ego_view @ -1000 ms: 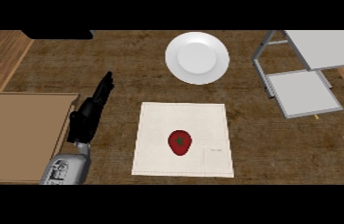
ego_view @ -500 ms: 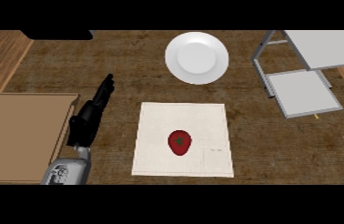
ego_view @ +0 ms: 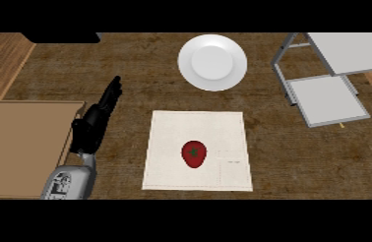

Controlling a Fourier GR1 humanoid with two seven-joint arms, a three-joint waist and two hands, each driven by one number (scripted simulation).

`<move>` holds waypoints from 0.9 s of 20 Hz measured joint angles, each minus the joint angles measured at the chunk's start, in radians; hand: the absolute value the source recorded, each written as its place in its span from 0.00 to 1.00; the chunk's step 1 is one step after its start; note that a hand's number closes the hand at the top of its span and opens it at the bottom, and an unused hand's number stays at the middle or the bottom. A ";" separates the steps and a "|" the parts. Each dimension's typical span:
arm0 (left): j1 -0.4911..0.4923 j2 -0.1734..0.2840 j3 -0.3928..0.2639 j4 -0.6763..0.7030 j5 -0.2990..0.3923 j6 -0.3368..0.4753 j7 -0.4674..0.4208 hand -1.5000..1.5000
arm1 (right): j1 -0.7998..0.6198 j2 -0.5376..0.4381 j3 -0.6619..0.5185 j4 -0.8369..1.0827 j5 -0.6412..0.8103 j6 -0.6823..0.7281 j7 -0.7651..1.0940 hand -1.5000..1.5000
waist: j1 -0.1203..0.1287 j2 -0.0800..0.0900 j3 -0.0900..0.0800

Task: Pick the can from the placemat and place it in the tiered shelf

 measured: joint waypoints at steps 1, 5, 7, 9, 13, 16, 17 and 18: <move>0.009 0.000 -0.001 -0.013 0.001 0.000 0.003 0.50 | -0.006 0.002 -0.012 -0.009 -0.018 -0.003 0.012 0.00 | 0.001 -0.001 0.000; 0.021 0.000 -0.006 -0.026 -0.003 0.001 0.008 0.50 | -0.033 -0.026 -0.100 -0.021 -0.103 -0.015 0.046 0.00 | -0.001 -0.001 0.000; 0.034 -0.001 -0.008 -0.029 -0.003 -0.001 0.002 0.50 | -0.040 -0.066 -0.141 -0.030 -0.134 -0.011 0.088 0.00 | -0.004 -0.002 0.000; 0.022 0.002 -0.001 -0.019 -0.001 -0.001 0.005 0.50 | -0.038 -0.118 -0.181 -0.026 -0.159 0.002 0.134 0.00 | -0.008 -0.002 0.000; 0.033 0.007 0.003 -0.029 0.000 -0.002 0.004 0.50 | -0.009 -0.246 -0.268 0.050 -0.215 0.077 0.201 0.00 | -0.010 -0.002 0.000; 0.020 0.008 0.014 -0.010 0.000 0.005 0.001 0.50 | 0.058 -0.343 -0.330 0.123 -0.252 0.171 0.220 0.00 | -0.019 -0.001 0.001; 0.020 0.003 0.008 -0.009 -0.004 0.008 -0.003 0.50 | 0.083 -0.373 -0.348 0.150 -0.261 0.202 0.217 0.00 | -0.020 -0.001 0.001; 0.022 0.008 0.012 -0.012 0.000 0.003 -0.003 0.50 | 0.113 -0.402 -0.374 0.185 -0.273 0.236 0.204 0.00 | -0.021 -0.001 0.001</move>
